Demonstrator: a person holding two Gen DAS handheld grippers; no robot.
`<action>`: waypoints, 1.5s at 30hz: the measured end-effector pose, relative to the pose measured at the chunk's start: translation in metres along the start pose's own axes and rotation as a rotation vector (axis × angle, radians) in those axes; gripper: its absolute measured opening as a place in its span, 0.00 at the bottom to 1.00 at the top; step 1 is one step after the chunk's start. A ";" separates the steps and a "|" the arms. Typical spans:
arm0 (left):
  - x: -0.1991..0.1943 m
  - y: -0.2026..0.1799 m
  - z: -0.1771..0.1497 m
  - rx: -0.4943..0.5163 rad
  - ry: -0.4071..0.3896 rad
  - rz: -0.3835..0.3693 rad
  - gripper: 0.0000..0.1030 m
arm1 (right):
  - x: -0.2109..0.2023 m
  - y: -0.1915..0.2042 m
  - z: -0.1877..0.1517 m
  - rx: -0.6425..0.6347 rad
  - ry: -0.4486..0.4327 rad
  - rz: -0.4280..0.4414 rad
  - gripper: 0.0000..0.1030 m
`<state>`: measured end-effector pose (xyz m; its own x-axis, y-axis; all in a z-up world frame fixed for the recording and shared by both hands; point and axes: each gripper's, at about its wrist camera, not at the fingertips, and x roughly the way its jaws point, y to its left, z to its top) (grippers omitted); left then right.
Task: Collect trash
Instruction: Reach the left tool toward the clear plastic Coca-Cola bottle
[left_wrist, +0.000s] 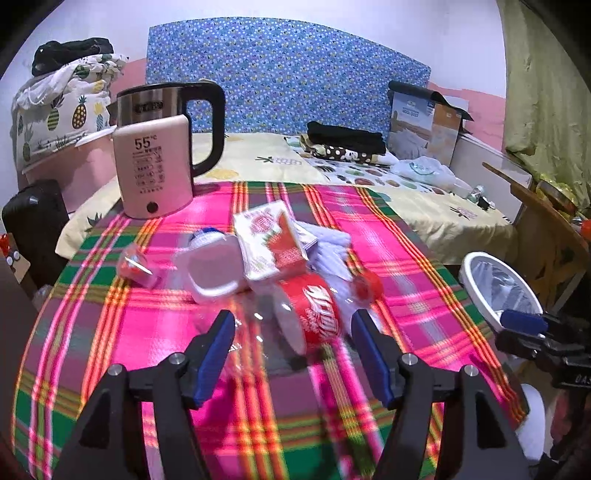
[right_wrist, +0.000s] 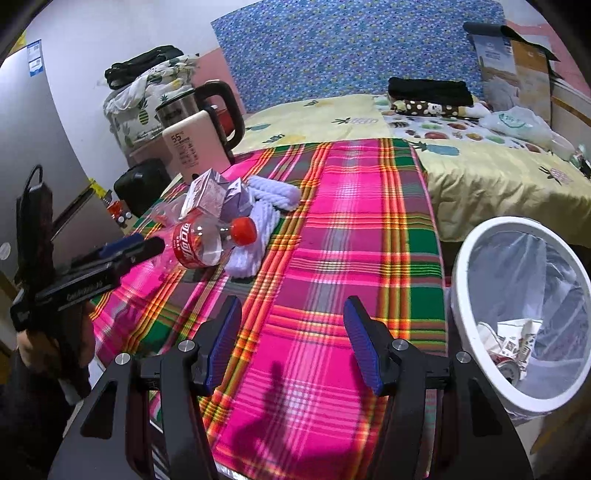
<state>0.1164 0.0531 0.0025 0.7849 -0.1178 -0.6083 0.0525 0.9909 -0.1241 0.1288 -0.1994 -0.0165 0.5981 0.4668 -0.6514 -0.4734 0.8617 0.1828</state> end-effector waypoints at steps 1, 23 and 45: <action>0.003 0.005 0.002 0.000 0.000 -0.003 0.66 | 0.002 0.001 0.001 -0.001 0.004 0.003 0.57; 0.018 -0.001 -0.011 0.234 0.136 -0.221 0.77 | 0.019 0.008 0.004 -0.008 0.058 0.015 0.57; 0.006 -0.012 -0.027 0.088 0.067 -0.165 0.66 | 0.014 0.001 0.005 0.015 0.042 0.009 0.57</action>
<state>0.1039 0.0383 -0.0209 0.7187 -0.2799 -0.6365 0.2331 0.9594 -0.1587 0.1396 -0.1910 -0.0215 0.5661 0.4665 -0.6796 -0.4691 0.8603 0.1997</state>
